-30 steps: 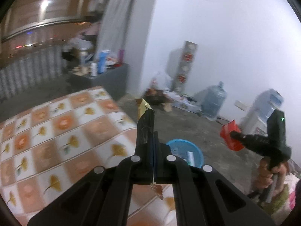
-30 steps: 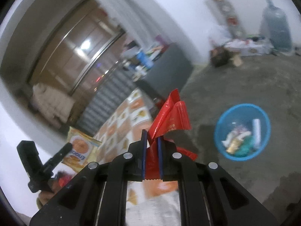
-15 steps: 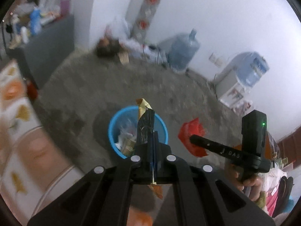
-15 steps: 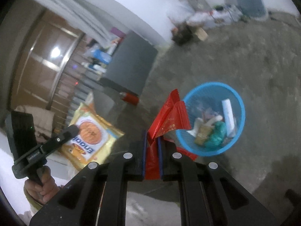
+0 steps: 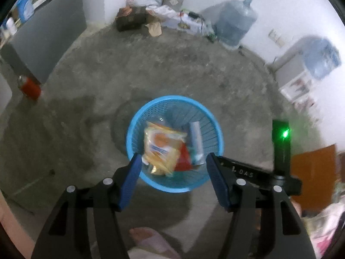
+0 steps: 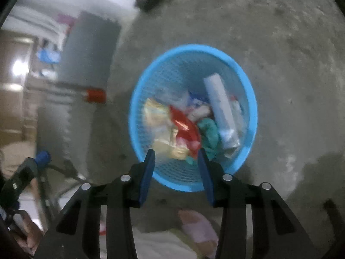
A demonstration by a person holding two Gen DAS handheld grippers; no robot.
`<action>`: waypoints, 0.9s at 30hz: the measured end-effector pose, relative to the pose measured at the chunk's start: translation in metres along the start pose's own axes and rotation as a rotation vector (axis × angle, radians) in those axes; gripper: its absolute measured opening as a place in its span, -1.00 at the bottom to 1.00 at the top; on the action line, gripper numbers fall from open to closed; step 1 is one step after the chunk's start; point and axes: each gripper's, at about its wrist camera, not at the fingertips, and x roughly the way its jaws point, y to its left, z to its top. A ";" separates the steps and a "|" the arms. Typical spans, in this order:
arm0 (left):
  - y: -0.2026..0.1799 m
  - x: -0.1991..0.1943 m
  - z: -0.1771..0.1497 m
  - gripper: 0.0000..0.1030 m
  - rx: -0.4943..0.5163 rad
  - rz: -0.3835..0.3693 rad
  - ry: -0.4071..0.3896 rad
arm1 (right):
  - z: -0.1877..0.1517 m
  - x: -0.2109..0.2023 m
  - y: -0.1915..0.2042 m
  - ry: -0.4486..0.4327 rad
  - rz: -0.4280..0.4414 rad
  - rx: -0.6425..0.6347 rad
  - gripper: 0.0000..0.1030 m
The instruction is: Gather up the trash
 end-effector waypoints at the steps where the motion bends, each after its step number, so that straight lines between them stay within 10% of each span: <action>1: 0.003 -0.007 -0.002 0.23 0.004 -0.002 -0.010 | -0.005 -0.008 0.000 -0.019 0.011 0.004 -0.18; 9: 0.007 -0.110 -0.029 0.37 0.003 -0.013 -0.208 | -0.042 -0.081 0.023 -0.147 0.015 -0.081 -0.08; 16: 0.014 -0.234 -0.110 0.87 -0.026 -0.046 -0.448 | -0.103 -0.180 0.101 -0.351 -0.043 -0.393 0.41; 20: 0.022 -0.296 -0.180 0.89 -0.061 0.032 -0.584 | -0.156 -0.212 0.144 -0.459 -0.090 -0.544 0.82; 27: 0.040 -0.356 -0.287 0.89 -0.229 0.231 -0.644 | -0.239 -0.227 0.196 -0.525 -0.129 -0.760 0.84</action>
